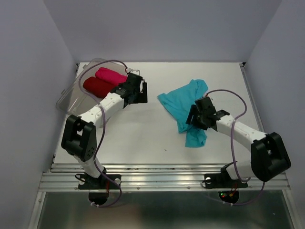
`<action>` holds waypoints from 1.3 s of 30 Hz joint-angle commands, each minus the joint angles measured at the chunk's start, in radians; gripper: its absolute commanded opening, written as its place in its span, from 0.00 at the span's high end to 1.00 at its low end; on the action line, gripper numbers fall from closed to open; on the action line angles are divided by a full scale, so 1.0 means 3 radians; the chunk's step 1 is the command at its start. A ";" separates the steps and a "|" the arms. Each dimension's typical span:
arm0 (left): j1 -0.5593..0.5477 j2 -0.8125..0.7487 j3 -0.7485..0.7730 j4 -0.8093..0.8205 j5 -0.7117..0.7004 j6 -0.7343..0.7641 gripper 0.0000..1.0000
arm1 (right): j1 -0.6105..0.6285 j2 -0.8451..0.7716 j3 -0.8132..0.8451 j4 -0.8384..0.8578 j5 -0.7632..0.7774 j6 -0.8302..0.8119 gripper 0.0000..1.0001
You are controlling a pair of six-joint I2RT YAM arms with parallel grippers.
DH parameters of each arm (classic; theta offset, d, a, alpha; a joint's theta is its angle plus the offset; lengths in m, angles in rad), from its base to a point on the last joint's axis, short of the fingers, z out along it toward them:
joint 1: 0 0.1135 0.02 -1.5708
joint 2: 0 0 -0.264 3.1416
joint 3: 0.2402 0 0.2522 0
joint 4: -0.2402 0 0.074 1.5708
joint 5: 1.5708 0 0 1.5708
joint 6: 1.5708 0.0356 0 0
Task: Roll the t-shirts
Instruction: Move the T-shirt to the center of the board, then pick up the T-shirt from the center of the board.
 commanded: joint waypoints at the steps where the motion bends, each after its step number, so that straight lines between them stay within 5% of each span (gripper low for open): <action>1: -0.0351 -0.0208 0.0305 -0.0012 0.0146 -0.0054 0.01 | 0.0015 -0.0564 -0.0175 -0.0355 0.0314 0.0205 0.19; 6: -0.0832 0.0037 0.0449 0.0120 0.0401 -0.0279 0.08 | 0.0015 -0.1021 -0.0344 -0.0469 0.0560 0.0471 0.17; 16: -0.1358 0.0697 0.0970 -0.0089 0.0325 -0.0412 0.11 | 0.0015 -0.1087 -0.0579 -0.0694 0.0724 0.1003 0.19; 26: -0.0863 0.1105 0.1190 -0.0063 0.0177 -0.0623 0.11 | 0.0015 -0.1149 -0.0779 -0.0740 0.0560 0.1106 0.20; 31: -0.0853 0.1561 0.1691 -0.0206 0.0218 -0.0490 0.12 | 0.0015 -0.1134 -0.0809 -0.0806 0.0555 0.1182 0.17; 39: -0.0858 0.1848 0.1788 -0.0171 0.0284 -0.0530 0.12 | 0.0015 -0.1297 -0.0973 -0.0929 0.0489 0.1428 0.16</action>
